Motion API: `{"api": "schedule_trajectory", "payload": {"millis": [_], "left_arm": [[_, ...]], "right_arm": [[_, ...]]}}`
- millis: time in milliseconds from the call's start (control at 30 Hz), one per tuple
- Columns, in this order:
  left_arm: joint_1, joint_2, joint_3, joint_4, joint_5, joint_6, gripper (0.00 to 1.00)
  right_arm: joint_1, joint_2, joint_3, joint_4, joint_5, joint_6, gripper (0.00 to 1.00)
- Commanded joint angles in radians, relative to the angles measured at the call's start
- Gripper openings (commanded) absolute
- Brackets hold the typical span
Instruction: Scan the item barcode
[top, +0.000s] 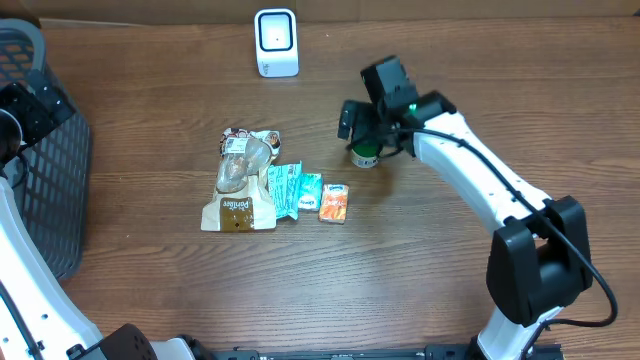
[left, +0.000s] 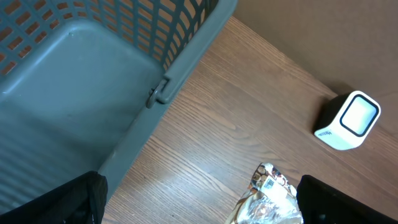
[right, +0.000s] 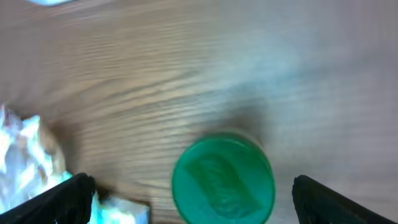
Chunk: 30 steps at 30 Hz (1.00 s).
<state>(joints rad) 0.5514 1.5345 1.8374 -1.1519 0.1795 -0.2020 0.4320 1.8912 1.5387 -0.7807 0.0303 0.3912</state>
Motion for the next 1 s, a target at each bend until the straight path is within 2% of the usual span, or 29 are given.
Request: {"api": "schedule_trajectory", "payload": {"millis": [0, 100, 167, 433, 500, 567, 600, 633, 733, 767, 800, 867, 933, 967], "left_arm": [[-0.002, -0.003, 0.003, 0.003, -0.003, 0.019, 1.0], [-0.002, -0.003, 0.003, 0.003, -0.003, 0.019, 1.0], [-0.002, -0.003, 0.003, 0.003, -0.003, 0.019, 0.99], [-0.002, -0.003, 0.003, 0.003, -0.003, 0.019, 0.99], [-0.002, -0.003, 0.003, 0.003, -0.003, 0.019, 1.0], [-0.002, -0.003, 0.003, 0.003, -0.003, 0.019, 1.0], [-0.002, -0.003, 0.003, 0.003, -0.003, 0.019, 1.0], [-0.002, -0.003, 0.003, 0.003, -0.003, 0.019, 0.99], [-0.002, -0.003, 0.003, 0.003, -0.003, 0.019, 0.99], [-0.002, -0.003, 0.003, 0.003, -0.003, 0.019, 1.0], [-0.002, -0.003, 0.003, 0.003, -0.003, 0.019, 1.0], [-0.002, -0.003, 0.003, 0.003, -0.003, 0.019, 1.0], [-0.002, -0.003, 0.003, 0.003, -0.003, 0.019, 1.0], [-0.002, -0.003, 0.003, 0.003, -0.003, 0.019, 0.99]], "right_arm": [[0.006, 0.007, 0.032, -0.045, -0.05, -0.461, 1.0], [0.003, 0.059, 0.032, -0.082, -0.043, -0.6, 1.0], [0.003, 0.085, 0.032, -0.094, -0.042, -0.64, 1.0], [-0.002, 0.138, 0.032, -0.036, 0.056, -0.692, 0.96], [-0.003, 0.138, 0.032, -0.026, 0.058, -0.692, 0.9], [-0.003, 0.138, 0.032, -0.024, 0.057, -0.677, 0.76], [-0.003, 0.138, 0.032, -0.024, 0.053, -0.664, 0.65], [-0.003, 0.138, 0.032, -0.021, 0.053, -0.643, 0.61], [0.001, 0.138, 0.034, -0.017, 0.02, -0.615, 0.58], [0.001, 0.138, 0.04, -0.017, 0.0, -0.607, 0.54], [0.001, 0.138, 0.047, -0.018, -0.005, -0.577, 0.52], [0.001, 0.136, 0.08, -0.024, -0.006, -0.516, 0.41], [0.001, 0.131, 0.124, -0.033, -0.011, -0.397, 0.33], [0.001, 0.124, 0.171, -0.058, -0.035, -0.25, 0.33]]}}
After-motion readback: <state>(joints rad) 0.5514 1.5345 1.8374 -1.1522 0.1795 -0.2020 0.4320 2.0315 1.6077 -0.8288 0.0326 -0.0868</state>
